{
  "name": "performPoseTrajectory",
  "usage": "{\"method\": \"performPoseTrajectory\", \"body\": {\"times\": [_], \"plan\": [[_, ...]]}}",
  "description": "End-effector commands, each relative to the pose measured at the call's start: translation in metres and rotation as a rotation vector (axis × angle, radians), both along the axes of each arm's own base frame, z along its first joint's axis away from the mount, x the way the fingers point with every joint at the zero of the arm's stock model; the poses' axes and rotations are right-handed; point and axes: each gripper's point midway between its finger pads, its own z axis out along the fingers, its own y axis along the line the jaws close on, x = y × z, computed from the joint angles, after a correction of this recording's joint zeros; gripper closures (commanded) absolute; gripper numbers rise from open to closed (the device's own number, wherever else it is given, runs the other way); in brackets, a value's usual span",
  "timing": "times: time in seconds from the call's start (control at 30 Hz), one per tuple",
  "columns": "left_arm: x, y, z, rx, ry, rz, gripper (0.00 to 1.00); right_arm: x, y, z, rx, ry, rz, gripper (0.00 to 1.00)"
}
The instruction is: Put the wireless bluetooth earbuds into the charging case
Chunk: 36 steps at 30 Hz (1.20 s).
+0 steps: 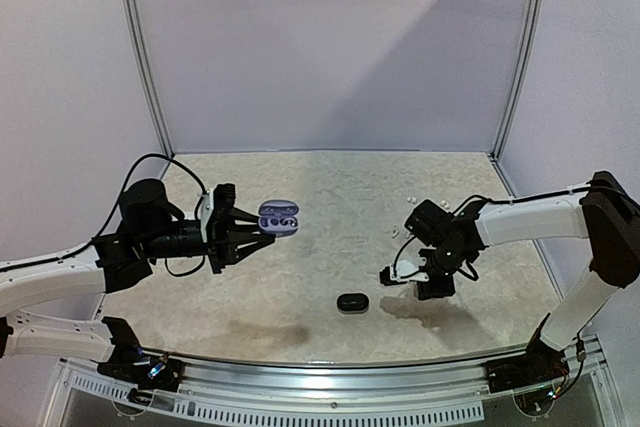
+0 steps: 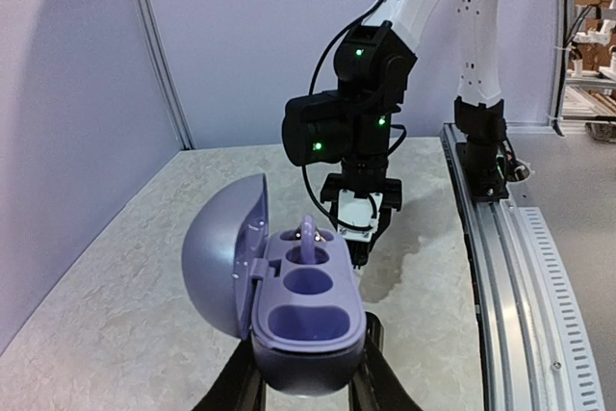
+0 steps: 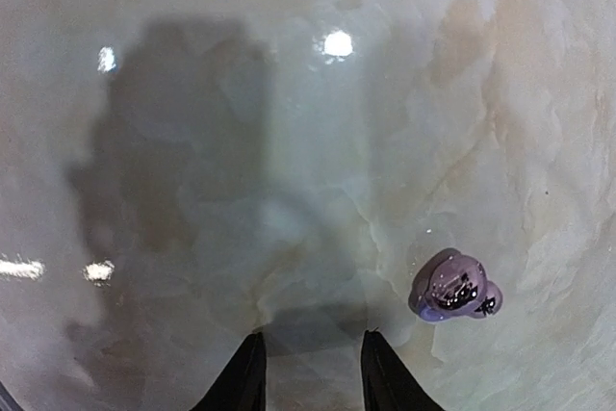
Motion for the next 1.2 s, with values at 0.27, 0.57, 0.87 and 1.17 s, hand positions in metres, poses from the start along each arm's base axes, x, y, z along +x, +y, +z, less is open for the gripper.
{"method": "performPoseTrajectory", "body": {"times": [0.27, 0.57, 0.87, 1.17], "plan": [[0.001, 0.006, -0.004, 0.008, -0.009, 0.015, 1.00, 0.039, 0.001, 0.002, -0.031, -0.192, 0.122, 0.75], [0.002, 0.005, -0.005, 0.009, -0.005, 0.013, 1.00, 0.051, 0.012, 0.008, 0.001, -0.242, 0.129, 0.81], [0.003, 0.005, -0.005, 0.011, -0.003, 0.015, 1.00, 0.061, 0.019, 0.004, -0.008, -0.246, 0.133, 0.84], [0.005, 0.005, -0.003, 0.010, -0.005, 0.018, 1.00, 0.078, 0.030, 0.014, 0.018, -0.303, 0.120, 0.87]]}}
